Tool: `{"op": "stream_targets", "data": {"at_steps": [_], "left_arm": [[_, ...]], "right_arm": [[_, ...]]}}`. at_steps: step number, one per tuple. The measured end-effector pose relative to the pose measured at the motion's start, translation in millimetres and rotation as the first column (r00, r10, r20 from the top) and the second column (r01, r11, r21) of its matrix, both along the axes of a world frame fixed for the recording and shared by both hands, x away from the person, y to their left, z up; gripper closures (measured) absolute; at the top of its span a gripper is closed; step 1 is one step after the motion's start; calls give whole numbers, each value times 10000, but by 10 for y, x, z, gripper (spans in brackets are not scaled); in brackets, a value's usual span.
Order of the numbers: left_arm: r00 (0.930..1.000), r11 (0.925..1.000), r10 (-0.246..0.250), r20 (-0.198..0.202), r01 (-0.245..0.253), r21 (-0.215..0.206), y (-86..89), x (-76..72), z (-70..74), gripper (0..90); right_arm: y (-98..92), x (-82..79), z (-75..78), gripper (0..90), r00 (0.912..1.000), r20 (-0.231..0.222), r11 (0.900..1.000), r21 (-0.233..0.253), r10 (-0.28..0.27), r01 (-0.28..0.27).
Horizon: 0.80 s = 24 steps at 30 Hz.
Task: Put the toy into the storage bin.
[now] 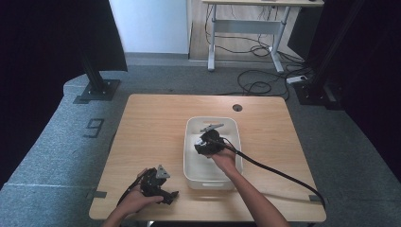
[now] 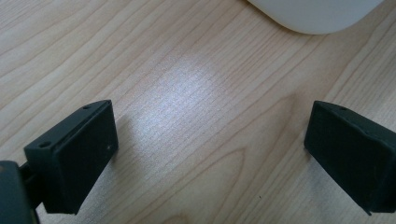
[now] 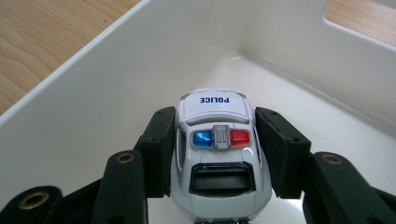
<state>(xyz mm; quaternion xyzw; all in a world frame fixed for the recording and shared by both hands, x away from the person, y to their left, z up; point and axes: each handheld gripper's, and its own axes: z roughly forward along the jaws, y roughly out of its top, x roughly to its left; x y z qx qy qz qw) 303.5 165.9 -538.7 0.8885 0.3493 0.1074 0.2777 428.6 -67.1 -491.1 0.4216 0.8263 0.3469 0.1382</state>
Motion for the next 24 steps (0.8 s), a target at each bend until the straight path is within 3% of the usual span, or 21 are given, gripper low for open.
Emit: {"op": "stream_targets", "data": {"at_steps": [24], "left_arm": [[10000, 10000, -1, -3, 1, -2, -2, -1, 0, 29]], "right_arm": [[21, 51, -114, 500, 9988, -488, 9990, -448, 6, -28]]}}
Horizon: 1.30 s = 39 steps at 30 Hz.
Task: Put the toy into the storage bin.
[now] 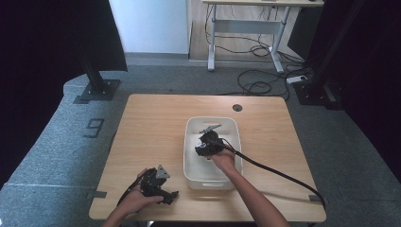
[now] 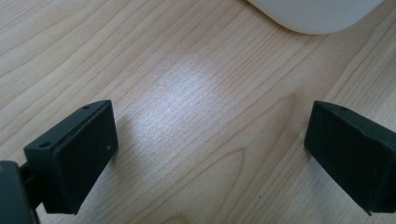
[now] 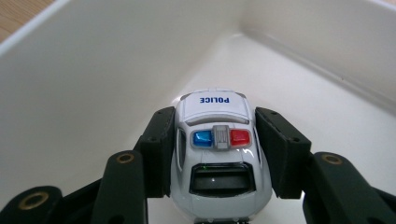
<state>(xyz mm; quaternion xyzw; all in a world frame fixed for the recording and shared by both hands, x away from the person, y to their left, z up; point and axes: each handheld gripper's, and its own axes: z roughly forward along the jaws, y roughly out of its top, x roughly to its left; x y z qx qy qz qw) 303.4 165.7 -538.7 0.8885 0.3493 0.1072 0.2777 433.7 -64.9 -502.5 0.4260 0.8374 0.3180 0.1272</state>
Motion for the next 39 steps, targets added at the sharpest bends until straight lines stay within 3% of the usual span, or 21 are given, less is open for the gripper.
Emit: {"op": "stream_targets", "data": {"at_steps": [6, 19, 24, 28, 32, 39], "left_arm": [[10000, 10000, -10, -5, 10, 31, -2, -2, 2, 30], [10000, 10000, -7, -23, 7, 19, -5, -4, 1, 30], [10000, 10000, -4, -23, 4, 18, -7, -5, 1, 29], [10000, 10000, -18, -24, 18, 17, -7, -6, 1, 29], [10000, 10000, -32, -13, 32, 41, -5, -5, 2, 29], [10000, 10000, -36, -7, 36, 22, -6, -4, 1, 29]], "right_arm": [[8, 19, -47, 500, 9995, -305, 9997, -252, 48, -55], [16, 32, -101, 493, 9974, -673, 9993, -275, 239, -258], [13, 41, -98, 431, 9972, -712, 9997, -46, 222, -226], [3, 48, -85, 378, 9947, -998, 9997, 143, 228, -215], [-15, 16, -38, 340, 9973, -730, 9999, 97, 75, -68], [-33, -54, 0, 297, 9987, -455, 9982, -551, 215, -240]]}}
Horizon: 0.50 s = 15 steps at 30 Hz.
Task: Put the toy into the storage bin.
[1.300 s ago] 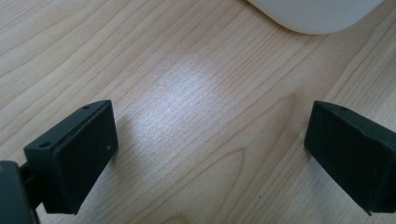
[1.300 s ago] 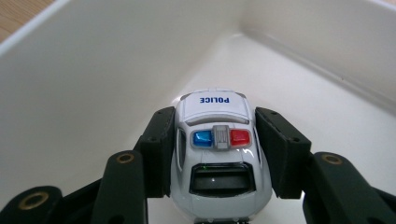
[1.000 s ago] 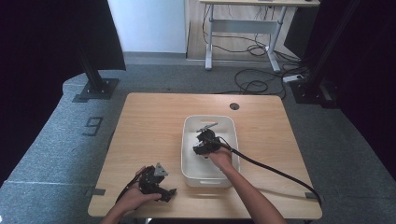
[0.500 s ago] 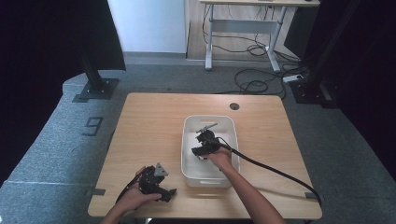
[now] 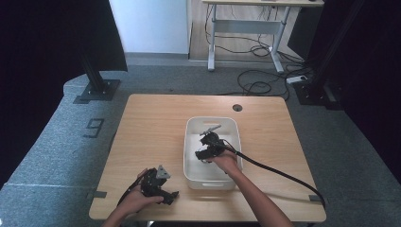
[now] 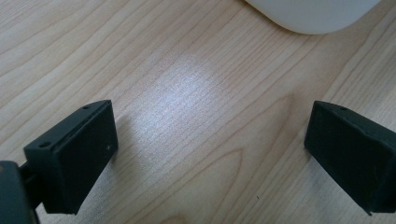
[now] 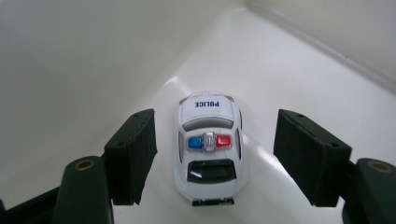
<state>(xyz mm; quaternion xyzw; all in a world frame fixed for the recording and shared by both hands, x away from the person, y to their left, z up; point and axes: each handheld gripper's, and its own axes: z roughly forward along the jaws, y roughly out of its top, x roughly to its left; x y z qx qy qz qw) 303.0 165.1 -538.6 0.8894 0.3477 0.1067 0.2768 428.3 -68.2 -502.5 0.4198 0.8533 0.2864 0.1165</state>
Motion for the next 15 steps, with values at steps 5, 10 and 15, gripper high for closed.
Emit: {"op": "stream_targets", "data": {"at_steps": [5, 10, 15], "left_arm": [[10000, 10000, 4, 2, -4, -8, -2, 0, -2, 27], [10000, 10000, 12, -7, -12, -18, -5, -1, -2, 26], [10000, 10000, 0, -4, 0, -30, -6, 0, -3, 25]], "right_arm": [[-9, -56, 26, 301, 9996, 150, 9994, -280, 220, -216], [-48, -75, 18, 327, 9999, 7, 9997, -228, 111, -111], [-90, -69, -37, 349, 9994, -346, 9993, -375, 8, -21]]}}
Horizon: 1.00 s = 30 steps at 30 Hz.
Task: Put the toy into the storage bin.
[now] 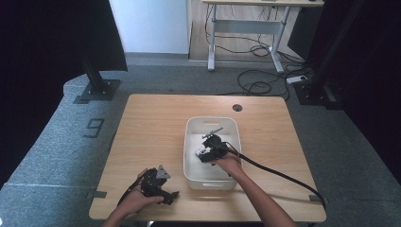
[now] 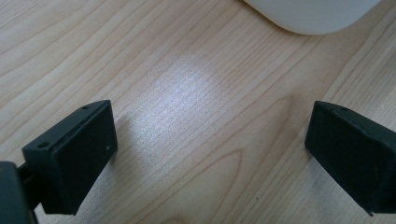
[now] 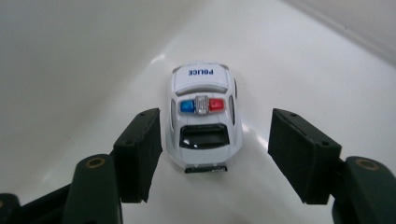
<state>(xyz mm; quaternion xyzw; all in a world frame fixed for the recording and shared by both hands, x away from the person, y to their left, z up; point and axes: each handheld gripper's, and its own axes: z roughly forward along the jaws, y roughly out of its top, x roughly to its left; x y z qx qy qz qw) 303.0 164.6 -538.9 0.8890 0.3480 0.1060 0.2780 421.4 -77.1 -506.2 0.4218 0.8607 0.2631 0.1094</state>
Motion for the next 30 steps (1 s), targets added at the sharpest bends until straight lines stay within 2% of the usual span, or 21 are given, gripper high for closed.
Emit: {"op": "stream_targets", "data": {"at_steps": [10, 14, 21, 27, 30], "left_arm": [[10000, 10000, 6, 2, -6, 11, 0, -1, 0, 24], [10000, 10000, 7, 0, -7, 11, -1, 0, 0, 25], [10000, 10000, -3, 2, 3, -11, -3, 2, -2, 22], [10000, 10000, -19, 4, 19, -13, -3, 4, -2, 21], [10000, 10000, -28, 0, 28, -11, -6, 5, -3, 20]], "right_arm": [[19, -1, -41, 450, 9986, -477, 9998, -61, 211, -214], [29, 2, -44, 461, 9986, -487, 9997, 0, 225, -225], [38, 48, -39, 501, 9985, -539, 9996, 249, -104, 117], [44, 90, -37, 503, 9930, -959, 9949, 661, -691, 756], [67, 92, -34, 502, 9914, -1014, 9940, 629, -825, 891]]}}
